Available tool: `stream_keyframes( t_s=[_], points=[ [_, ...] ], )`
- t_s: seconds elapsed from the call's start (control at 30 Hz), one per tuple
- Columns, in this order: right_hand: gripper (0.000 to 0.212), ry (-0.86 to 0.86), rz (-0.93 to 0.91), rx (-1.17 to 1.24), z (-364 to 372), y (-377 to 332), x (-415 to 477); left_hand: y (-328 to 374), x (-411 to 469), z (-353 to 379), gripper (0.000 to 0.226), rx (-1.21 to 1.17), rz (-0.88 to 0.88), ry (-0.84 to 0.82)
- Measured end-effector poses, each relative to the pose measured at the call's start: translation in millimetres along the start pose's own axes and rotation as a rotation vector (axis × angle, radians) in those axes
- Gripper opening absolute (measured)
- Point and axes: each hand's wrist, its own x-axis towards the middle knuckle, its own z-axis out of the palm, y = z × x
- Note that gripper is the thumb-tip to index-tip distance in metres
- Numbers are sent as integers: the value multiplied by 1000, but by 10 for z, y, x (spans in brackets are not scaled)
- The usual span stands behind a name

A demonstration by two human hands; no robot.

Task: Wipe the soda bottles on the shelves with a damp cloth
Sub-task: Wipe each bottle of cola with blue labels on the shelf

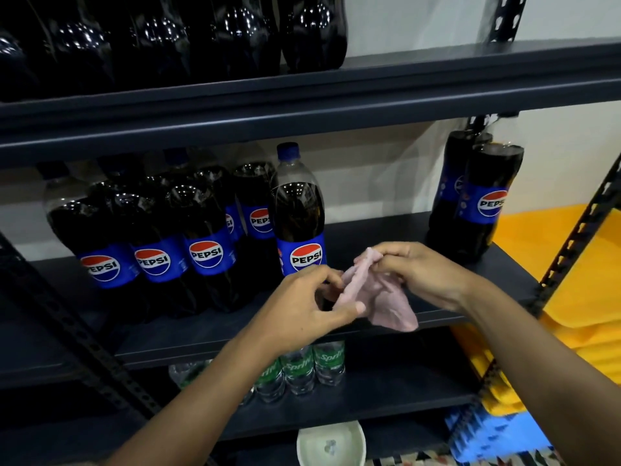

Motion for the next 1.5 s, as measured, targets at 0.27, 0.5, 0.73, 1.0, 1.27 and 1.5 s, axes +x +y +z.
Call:
stream_keyframes(
  t_s=[0.27, 0.5, 0.73, 1.0, 1.27, 1.5],
  points=[
    [43, 30, -163, -335, 101, -106, -101, -76, 131, -251, 23, 296, 6, -47],
    [19, -81, -183, -557, 317, -201, 6, 61, 223, -656, 17, 461, -41, -154],
    [11, -131, -268, -724, 447, -197, 136, -12, 145, -833, 20, 473, -73, -180],
    [26, -84, -308, -1001, 381, -408, 163, 35, 146, -825, 22, 547, 10, -277],
    [20, 20, -243, -757, 279, -426, 91, 7, 149, -811, 20, 203, -61, -136],
    [18, 14, -197, -575, 206, -428, 96, -25, 131, -769, 11, 25, -106, -36]
  ],
)
